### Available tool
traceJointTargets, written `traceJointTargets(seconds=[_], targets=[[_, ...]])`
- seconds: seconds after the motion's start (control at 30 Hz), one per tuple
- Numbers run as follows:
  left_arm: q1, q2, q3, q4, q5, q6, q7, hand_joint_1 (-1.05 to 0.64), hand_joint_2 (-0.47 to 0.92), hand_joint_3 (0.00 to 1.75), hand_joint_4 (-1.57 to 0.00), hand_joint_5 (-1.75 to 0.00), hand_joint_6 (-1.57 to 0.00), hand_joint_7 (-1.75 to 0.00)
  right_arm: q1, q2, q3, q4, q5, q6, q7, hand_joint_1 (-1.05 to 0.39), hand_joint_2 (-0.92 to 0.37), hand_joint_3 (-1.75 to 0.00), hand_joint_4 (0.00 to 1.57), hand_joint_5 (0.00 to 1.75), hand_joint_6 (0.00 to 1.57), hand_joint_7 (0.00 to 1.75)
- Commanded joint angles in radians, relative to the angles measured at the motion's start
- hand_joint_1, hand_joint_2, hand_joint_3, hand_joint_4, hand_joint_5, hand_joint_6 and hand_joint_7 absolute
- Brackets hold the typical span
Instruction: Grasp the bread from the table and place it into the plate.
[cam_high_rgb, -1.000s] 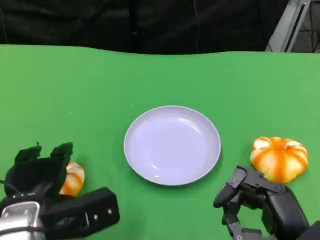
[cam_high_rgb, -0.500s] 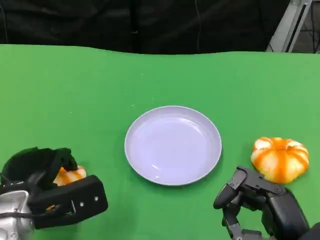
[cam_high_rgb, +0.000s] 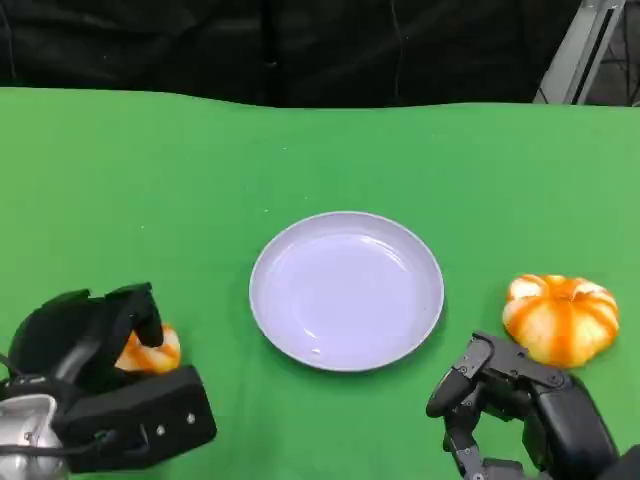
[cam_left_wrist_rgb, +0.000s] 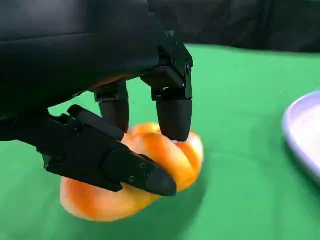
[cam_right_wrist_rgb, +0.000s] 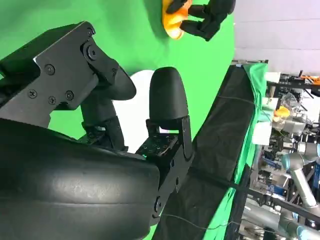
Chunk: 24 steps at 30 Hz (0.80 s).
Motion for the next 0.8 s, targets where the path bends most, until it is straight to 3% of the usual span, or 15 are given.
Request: traceJointTargets(seconds=[0.03,0.27,0.47,0.8], targets=[[0.018,0.021,0.030,-0.024,-0.022,-0.100,0.110,-0.21,0.48,1.12,-0.86,-1.75,-0.66,-1.75,0.003,0.002,0.008,-0.005,-0.005,-0.008,-0.012,0.04,-0.45,-1.24,0.72,1.65,0.73,1.37],[0.018,0.018,0.040,-0.093,-0.029,-0.160,0.135,-0.20,0.45,1.26,-0.86,-1.75,-0.65,-1.75,0.002,0.010,0.018,-0.003,-0.002,-0.005,-0.018,0.05,-0.45,-1.26,0.72,1.65,0.72,1.37],[-0.027,-0.002,0.021,-0.104,-0.012,-0.231,0.168,-0.16,0.33,1.40,-0.87,-1.75,-0.65,-1.75,0.008,0.008,0.023,-0.013,-0.001,0.005,-0.019,0.04,-0.45,-1.25,0.71,1.66,0.71,1.38],[-0.134,-0.101,-0.052,-0.077,0.012,-0.258,0.174,-0.14,0.30,1.46,-0.89,-1.75,-0.67,-1.75,0.014,0.005,0.022,-0.019,0.002,0.010,-0.017,0.03,-0.46,-1.23,0.70,1.67,0.71,1.38]])
